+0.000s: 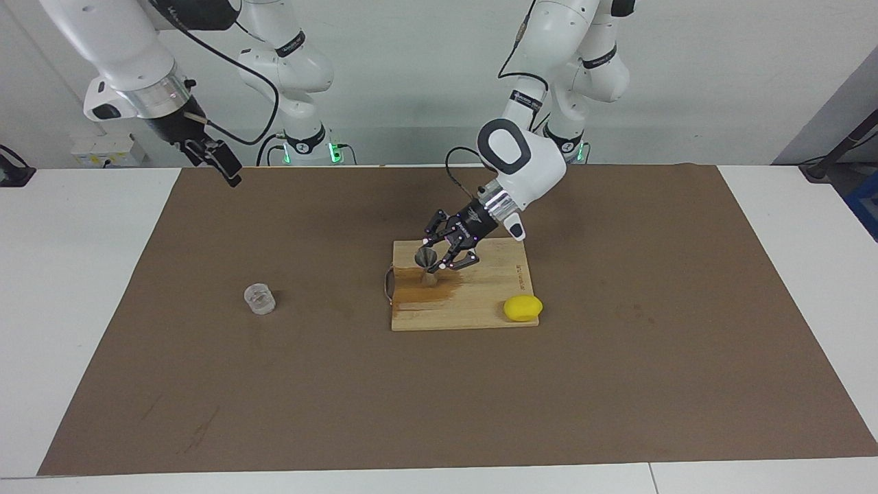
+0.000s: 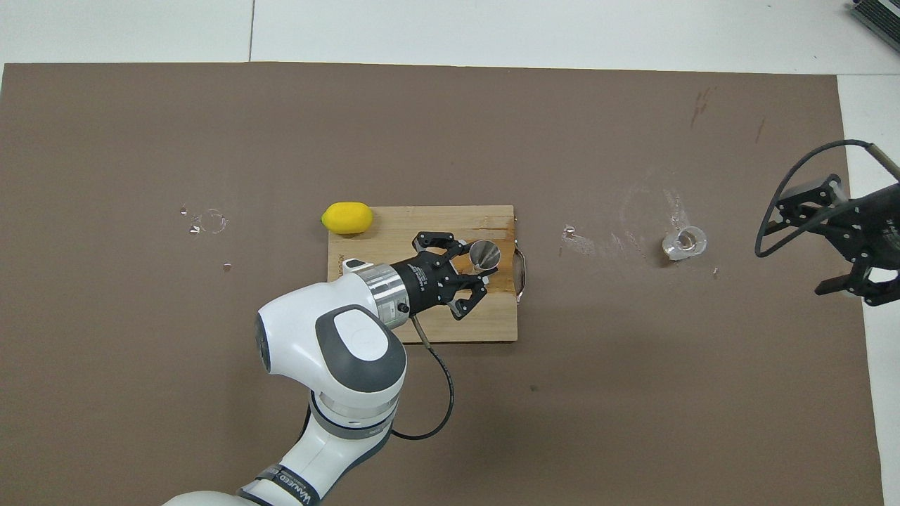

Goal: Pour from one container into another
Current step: 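Set the metal cup on the board while the right gripper reaches the glass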

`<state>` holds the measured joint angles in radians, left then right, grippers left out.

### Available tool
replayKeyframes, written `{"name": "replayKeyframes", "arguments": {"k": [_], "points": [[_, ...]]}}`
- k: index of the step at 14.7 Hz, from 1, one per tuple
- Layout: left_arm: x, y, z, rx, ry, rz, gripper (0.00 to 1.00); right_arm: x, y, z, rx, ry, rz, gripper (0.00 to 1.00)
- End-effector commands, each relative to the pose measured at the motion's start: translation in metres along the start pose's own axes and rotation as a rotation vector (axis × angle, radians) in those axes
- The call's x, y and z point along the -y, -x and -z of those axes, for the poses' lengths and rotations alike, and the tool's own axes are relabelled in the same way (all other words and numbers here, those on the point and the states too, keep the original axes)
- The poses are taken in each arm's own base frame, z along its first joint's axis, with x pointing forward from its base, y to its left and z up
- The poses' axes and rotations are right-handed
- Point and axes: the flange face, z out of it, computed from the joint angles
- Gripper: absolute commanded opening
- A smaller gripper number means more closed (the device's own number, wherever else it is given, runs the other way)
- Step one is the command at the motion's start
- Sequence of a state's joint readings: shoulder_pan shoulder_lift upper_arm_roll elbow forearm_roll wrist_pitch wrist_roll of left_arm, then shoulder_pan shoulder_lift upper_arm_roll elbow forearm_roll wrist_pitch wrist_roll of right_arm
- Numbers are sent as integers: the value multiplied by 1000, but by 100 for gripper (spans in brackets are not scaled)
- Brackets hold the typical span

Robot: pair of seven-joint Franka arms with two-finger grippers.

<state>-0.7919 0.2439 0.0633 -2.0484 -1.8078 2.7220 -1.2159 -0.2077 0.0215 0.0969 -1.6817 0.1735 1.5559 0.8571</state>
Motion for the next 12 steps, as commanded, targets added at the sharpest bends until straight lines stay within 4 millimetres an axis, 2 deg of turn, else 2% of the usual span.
{"name": "replayKeyframes", "arguments": {"k": [1,2,4,6,7,10,12], "points": [[0,-9,-3,-15,18,9,0,-4,-24,-25,44,-62,-234,100],[-1,-10,-3,-16,20,11,0,-2,-36,-41,98,-79,-274,100],[-3,-12,-2,-18,23,14,0,-5,-74,-74,158,-101,-377,100],[-6,-12,0,-16,26,15,75,-14,-97,-100,197,-141,-445,100],[-7,-12,1,-15,26,16,100,-21,-108,-115,218,-157,-482,100],[-6,-14,3,-19,24,20,100,-29,-128,-150,282,-168,-538,100],[-5,-13,4,-18,20,14,100,-34,-141,-162,283,-174,-551,100]]}}
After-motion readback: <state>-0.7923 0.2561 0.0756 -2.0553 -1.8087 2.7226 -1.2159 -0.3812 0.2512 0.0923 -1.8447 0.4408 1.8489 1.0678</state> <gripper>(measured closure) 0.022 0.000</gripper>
